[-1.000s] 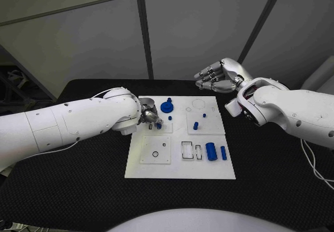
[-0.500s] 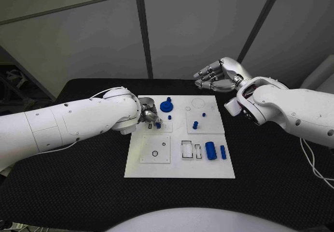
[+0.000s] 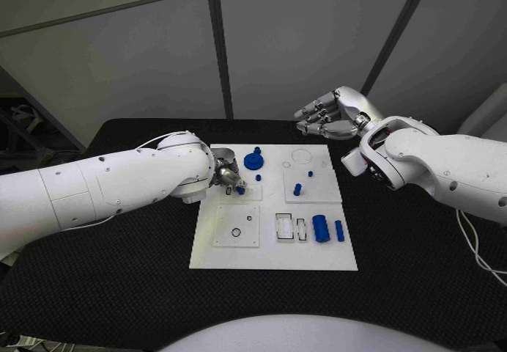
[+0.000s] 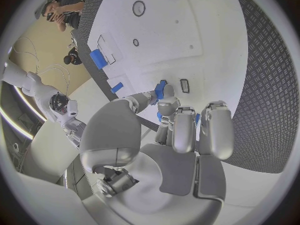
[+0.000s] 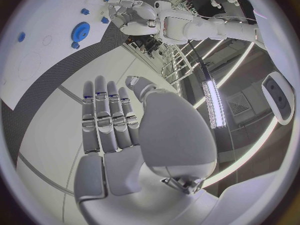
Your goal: Assemble the parts on the task board
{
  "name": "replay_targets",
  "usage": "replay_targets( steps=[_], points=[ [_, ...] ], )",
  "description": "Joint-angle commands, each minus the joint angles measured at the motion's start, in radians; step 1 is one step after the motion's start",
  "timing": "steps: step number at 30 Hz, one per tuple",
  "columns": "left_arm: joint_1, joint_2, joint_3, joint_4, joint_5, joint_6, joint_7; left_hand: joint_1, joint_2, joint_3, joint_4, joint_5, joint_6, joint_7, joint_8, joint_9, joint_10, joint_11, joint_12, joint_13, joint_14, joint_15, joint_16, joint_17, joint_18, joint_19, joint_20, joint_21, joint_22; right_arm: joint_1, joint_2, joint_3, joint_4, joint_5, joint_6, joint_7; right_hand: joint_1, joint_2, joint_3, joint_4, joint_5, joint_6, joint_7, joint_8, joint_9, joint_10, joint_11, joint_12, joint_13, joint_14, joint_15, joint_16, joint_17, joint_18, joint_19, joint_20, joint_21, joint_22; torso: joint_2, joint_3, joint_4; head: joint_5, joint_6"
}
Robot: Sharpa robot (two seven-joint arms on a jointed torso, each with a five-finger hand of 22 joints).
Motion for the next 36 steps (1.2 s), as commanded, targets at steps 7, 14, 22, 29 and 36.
replay_targets(
  steps=[7,14,22,29,36],
  points=[
    [0.000,0.004,0.000,0.000,-0.037,0.020,-0.007,-0.008,0.000,0.162,-0.159,0.007,-0.005,-0.001,0.007,0.002,0.004,-0.004,-0.004,-0.002,0.055,-0.007,-0.004,0.084,0.002,0.009,-0.006,-0.002,0.000,0.002,-0.001,0.001,0.003,-0.002,0.009,0.004,-0.010,-0.001,-0.002,-0.003,0.007,-0.003,0.003,-0.003,0.000,-0.005,0.003,-0.005,-0.002,-0.004,0.000,-0.006,-0.001,0.002,0.001,0.008,-0.004,-0.001,0.001,0.0002,-0.0003,-0.003,-0.002],
    [-0.001,0.004,0.000,0.001,-0.038,0.040,-0.007,-0.011,-0.004,0.161,-0.161,0.008,-0.007,-0.001,0.011,0.004,0.006,-0.004,0.000,0.001,0.055,-0.007,-0.005,0.084,0.001,0.011,-0.007,0.000,0.003,0.002,-0.001,0.001,0.003,-0.002,0.010,0.003,-0.012,0.000,-0.002,-0.002,0.007,-0.003,0.003,-0.003,0.000,-0.005,0.003,-0.005,-0.002,-0.004,0.000,-0.006,-0.001,0.003,0.001,0.009,-0.005,-0.002,0.000,0.0003,-0.0007,-0.004,-0.004],
    [-0.001,0.006,0.000,-0.003,-0.038,0.059,-0.007,-0.020,-0.016,0.150,-0.164,0.007,-0.006,-0.005,0.022,0.011,0.017,-0.007,0.018,0.016,0.055,-0.008,-0.004,0.084,-0.001,0.014,-0.007,0.006,0.012,0.002,-0.001,0.001,0.003,-0.002,0.012,0.002,-0.012,0.000,-0.002,-0.002,0.007,-0.003,0.003,-0.003,0.000,-0.005,0.003,-0.005,-0.002,-0.004,0.000,-0.006,-0.001,0.003,0.001,0.009,-0.005,-0.002,0.000,-0.0002,-0.0002,-0.006,-0.009],
    [-0.001,0.009,0.001,-0.010,-0.038,0.067,-0.007,-0.028,-0.020,0.137,-0.162,0.006,-0.005,-0.010,0.030,0.014,0.024,-0.010,0.026,0.023,0.055,-0.010,-0.004,0.085,-0.002,0.016,-0.008,0.008,0.016,0.002,-0.002,0.001,0.004,-0.002,0.013,0.001,-0.014,0.000,-0.002,-0.001,0.007,-0.003,0.003,-0.003,0.000,-0.006,0.004,-0.005,-0.002,-0.004,0.000,-0.006,-0.002,0.003,0.001,0.009,-0.006,-0.003,0.001,0.0000,-0.0010,-0.007,-0.010],
    [-0.001,0.010,0.001,-0.012,-0.038,0.078,-0.007,-0.047,-0.026,0.109,-0.151,0.005,-0.003,-0.017,0.038,0.015,0.030,-0.015,0.035,0.029,0.056,-0.014,-0.004,0.085,-0.003,0.019,-0.010,0.012,0.023,0.002,-0.003,0.001,0.004,-0.002,0.013,0.001,-0.016,0.001,-0.003,0.000,0.008,-0.004,0.003,-0.003,0.000,-0.006,0.004,-0.005,-0.002,-0.004,0.001,-0.006,-0.002,0.003,0.001,0.009,-0.007,-0.003,0.000,0.0001,-0.0005,-0.006,-0.012]
  ],
)
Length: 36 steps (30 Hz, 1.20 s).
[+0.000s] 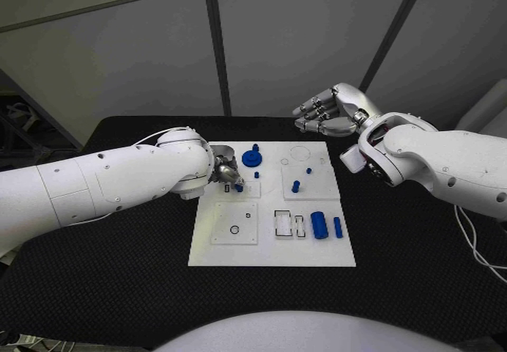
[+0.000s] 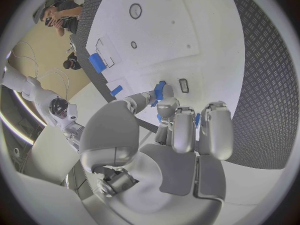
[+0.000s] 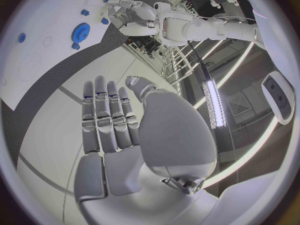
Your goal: Assemble the parts on the task board
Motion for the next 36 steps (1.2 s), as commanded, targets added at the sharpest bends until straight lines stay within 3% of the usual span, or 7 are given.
replay_targets(
  steps=[1,11,24,28,36],
  points=[
    [-0.003,0.000,-0.003,-0.002,-0.007,0.040,-0.008,-0.014,-0.002,0.086,-0.096,0.001,0.003,-0.008,0.007,0.000,0.024,-0.015,0.005,0.002,0.056,-0.007,-0.004,0.085,-0.003,0.016,-0.007,0.005,0.021,0.002,-0.001,0.001,0.002,-0.002,0.006,0.003,-0.015,0.000,-0.003,0.000,0.005,-0.004,0.003,-0.003,0.000,-0.006,0.004,-0.005,-0.002,-0.004,0.001,-0.006,-0.002,0.003,0.001,0.009,-0.007,-0.002,0.000,0.0003,0.0002,0.001,-0.001],
    [-0.003,-0.002,-0.003,-0.005,-0.007,0.053,-0.008,-0.037,-0.016,0.052,-0.081,0.005,0.011,-0.015,0.009,-0.006,0.027,-0.020,0.014,0.008,0.056,-0.011,-0.004,0.086,-0.005,0.019,-0.011,0.009,0.029,0.002,-0.002,0.001,0.003,-0.002,0.006,0.002,-0.015,0.000,-0.003,0.000,0.005,-0.004,0.003,-0.003,0.000,-0.006,0.004,-0.005,-0.002,-0.004,0.001,-0.006,-0.002,0.003,0.001,0.009,-0.007,-0.002,0.000,-0.0001,0.0002,0.003,-0.004],
    [-0.003,0.000,-0.003,-0.003,-0.007,0.052,-0.007,-0.035,-0.016,0.047,-0.082,0.007,0.014,-0.018,0.010,-0.008,0.030,-0.023,0.019,0.014,0.056,-0.012,-0.004,0.086,-0.006,0.021,-0.012,0.012,0.033,0.002,-0.001,0.001,0.002,-0.002,0.007,0.002,-0.015,0.000,-0.003,0.000,0.005,-0.004,0.003,-0.003,0.000,-0.006,0.004,-0.005,-0.002,-0.004,0.001,-0.006,-0.002,0.003,0.001,0.009,-0.007,-0.002,-0.001,0.0002,-0.0002,0.003,-0.007],
    [-0.003,0.000,-0.003,-0.003,-0.007,0.041,-0.007,-0.008,0.001,0.057,-0.096,0.082,0.012,-0.017,0.013,-0.010,0.031,-0.025,0.019,0.013,0.056,-0.015,-0.004,0.087,-0.005,0.021,-0.015,0.010,0.032,0.002,-0.001,0.001,0.002,-0.002,0.006,0.002,-0.015,0.000,-0.003,0.000,0.005,-0.004,0.003,-0.003,0.000,-0.006,0.004,-0.005,-0.002,-0.004,0.001,-0.006,-0.002,0.003,0.001,0.009,-0.007,-0.002,0.000,0.0002,0.0000,0.003,-0.005],
    [-0.003,-0.004,-0.003,0.000,-0.006,-0.011,-0.007,0.012,0.023,0.076,-0.106,0.092,0.009,-0.012,0.018,-0.009,0.029,-0.021,0.013,0.006,0.056,-0.013,-0.005,0.087,-0.005,0.020,-0.015,0.008,0.031,0.002,-0.001,0.001,0.001,-0.002,0.006,0.002,-0.017,0.000,-0.003,0.001,0.006,-0.004,0.003,-0.003,0.000,-0.007,0.004,-0.005,-0.002,-0.005,0.001,-0.006,-0.002,0.003,0.002,0.010,-0.009,-0.003,0.000,-0.0002,0.0006,0.003,-0.003]
  ],
)
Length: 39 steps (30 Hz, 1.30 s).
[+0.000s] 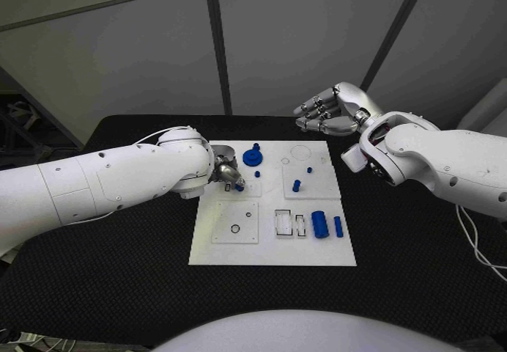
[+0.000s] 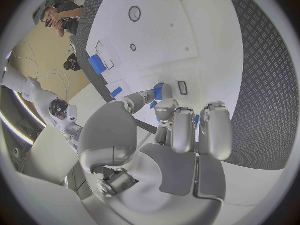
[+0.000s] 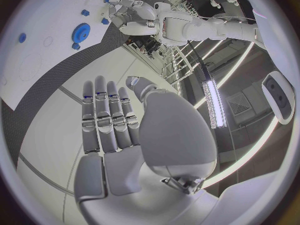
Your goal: Assemble the parts on the task board
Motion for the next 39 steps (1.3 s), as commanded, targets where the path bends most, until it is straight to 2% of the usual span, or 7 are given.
replay_targets(
  steps=[1,14,19,30,39],
  points=[
    [-0.001,-0.005,-0.002,0.002,-0.005,-0.026,-0.009,0.045,0.040,0.071,-0.064,0.003,-0.006,0.002,0.003,0.003,0.004,0.003,-0.003,-0.002,0.054,-0.007,-0.005,0.087,-0.005,0.023,-0.004,0.000,0.031,0.002,0.000,0.001,0.001,-0.002,0.004,0.005,-0.009,0.000,-0.003,0.001,0.006,-0.004,0.003,-0.003,0.000,-0.004,0.000,-0.005,-0.001,-0.005,0.001,-0.006,-0.001,0.003,-0.002,0.006,-0.005,-0.001,0.000,-0.0004,0.0009,-0.001,0.000],
    [-0.001,-0.020,-0.001,0.012,-0.005,-0.080,-0.009,0.050,0.043,0.079,-0.069,0.004,-0.006,0.004,0.006,0.003,0.004,0.003,-0.005,-0.004,0.055,-0.007,-0.004,0.088,-0.006,0.026,-0.003,0.004,0.037,0.002,0.001,0.001,-0.002,-0.002,0.004,0.006,-0.009,0.000,-0.003,0.001,0.007,-0.004,0.004,-0.003,0.000,-0.004,0.000,-0.005,-0.001,-0.005,0.001,-0.006,-0.001,0.003,-0.001,0.006,-0.006,-0.001,0.000,-0.0004,0.0003,0.001,0.001],
    [-0.001,-0.018,-0.001,0.009,-0.003,-0.066,-0.010,0.050,0.043,0.079,-0.069,0.004,-0.006,0.004,0.006,0.003,0.004,0.003,-0.005,-0.004,0.055,-0.006,-0.004,0.088,-0.006,0.026,-0.003,0.005,0.037,0.002,0.001,0.001,-0.003,-0.002,0.005,0.006,-0.009,0.000,-0.003,0.001,0.007,-0.004,0.004,-0.003,0.000,-0.004,0.000,-0.005,-0.001,-0.005,0.001,-0.006,-0.001,0.003,-0.001,0.006,-0.006,-0.001,0.001,0.0005,-0.0006,0.001,0.003],
    [0.000,-0.010,-0.001,0.002,0.008,-0.029,-0.012,0.051,0.043,0.080,-0.070,0.004,-0.006,0.004,0.006,0.003,0.005,0.004,-0.004,-0.004,0.055,-0.006,-0.004,0.088,-0.006,0.026,-0.003,0.005,0.038,0.002,0.001,0.001,-0.002,-0.002,0.007,0.003,-0.009,0.000,-0.003,0.001,0.007,-0.004,0.004,-0.003,0.000,-0.004,0.000,-0.005,-0.001,-0.005,0.001,-0.006,-0.001,0.003,-0.001,0.006,-0.006,-0.001,0.001,0.0001,-0.0003,0.001,-0.001],
    [0.000,-0.002,-0.001,0.003,0.023,-0.028,-0.012,0.051,0.043,0.081,-0.070,0.004,-0.006,0.004,0.006,0.003,0.005,0.004,-0.004,-0.003,0.055,-0.006,-0.004,0.088,-0.007,0.027,-0.003,0.006,0.039,0.002,0.002,0.001,-0.003,-0.002,0.008,0.003,-0.009,0.000,-0.003,0.001,0.007,-0.004,0.004,-0.003,0.000,-0.004,0.000,-0.005,-0.001,-0.005,0.001,-0.006,-0.001,0.003,-0.001,0.006,-0.006,-0.001,0.001,-0.0001,-0.0001,-0.001,0.001]
  ],
)
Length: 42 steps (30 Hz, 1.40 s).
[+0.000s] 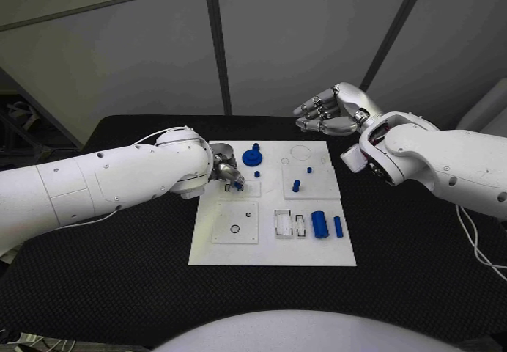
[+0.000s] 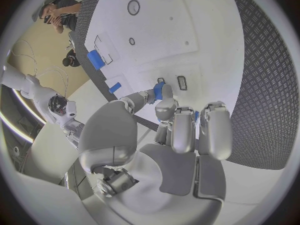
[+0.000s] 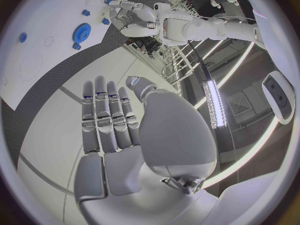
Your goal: Assemble the parts on the task board
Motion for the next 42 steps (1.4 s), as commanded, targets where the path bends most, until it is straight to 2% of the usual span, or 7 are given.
replay_targets(
  steps=[1,25,34,42],
  points=[
    [0.000,0.002,-0.001,0.001,0.018,0.016,-0.008,0.048,0.041,0.078,-0.074,0.003,-0.008,0.002,0.006,0.000,0.006,0.000,-0.004,0.000,0.056,-0.005,-0.004,0.088,-0.007,0.027,-0.004,0.006,0.040,0.002,0.001,0.001,0.001,-0.001,0.006,0.004,-0.009,0.000,-0.003,0.001,0.007,-0.004,0.004,-0.003,0.000,-0.004,0.000,-0.005,-0.001,-0.005,0.001,-0.006,-0.001,0.003,-0.001,0.006,-0.006,-0.001,0.000,-0.0002,0.0002,0.000,0.000],
    [0.000,0.006,-0.001,-0.003,0.026,0.062,-0.010,0.049,0.040,0.080,-0.076,0.003,-0.007,0.002,0.007,0.000,0.008,0.000,-0.001,0.002,0.056,-0.004,-0.004,0.088,-0.008,0.028,-0.003,0.009,0.044,0.002,0.001,0.001,0.000,-0.002,0.007,0.003,-0.011,0.000,-0.003,0.001,0.007,-0.005,0.003,-0.003,0.000,-0.005,0.000,-0.005,-0.001,-0.005,0.001,-0.006,-0.002,0.003,-0.001,0.007,-0.008,-0.003,0.000,-0.0004,0.0003,-0.002,-0.003],
    [0.001,0.020,-0.001,-0.030,0.027,0.094,-0.013,0.050,0.039,0.081,-0.077,0.003,-0.007,0.003,0.008,0.000,0.007,0.000,-0.005,-0.002,0.056,-0.004,-0.005,0.087,-0.007,0.027,-0.003,0.006,0.040,0.002,0.001,0.001,0.000,-0.002,0.007,0.002,-0.011,0.000,-0.003,0.001,0.007,-0.005,0.003,-0.003,0.000,-0.005,0.000,-0.005,-0.001,-0.006,0.001,-0.006,-0.003,0.003,-0.001,0.007,-0.009,-0.003,0.000,0.0005,-0.0003,-0.002,-0.005],
    [0.001,0.036,-0.001,-0.057,0.027,0.123,-0.015,0.048,0.040,0.081,-0.076,0.003,-0.008,0.003,0.008,0.000,0.007,0.001,-0.006,-0.004,0.056,-0.004,-0.005,0.087,-0.006,0.026,-0.003,0.005,0.038,0.002,0.002,0.001,0.000,-0.002,0.007,0.001,-0.011,0.000,-0.003,0.001,0.007,-0.005,0.003,-0.003,0.000,-0.005,0.000,-0.005,-0.001,-0.006,0.001,-0.006,-0.003,0.003,-0.001,0.007,-0.009,-0.003,0.000,-0.0002,0.0003,-0.003,-0.006]
  ],
)
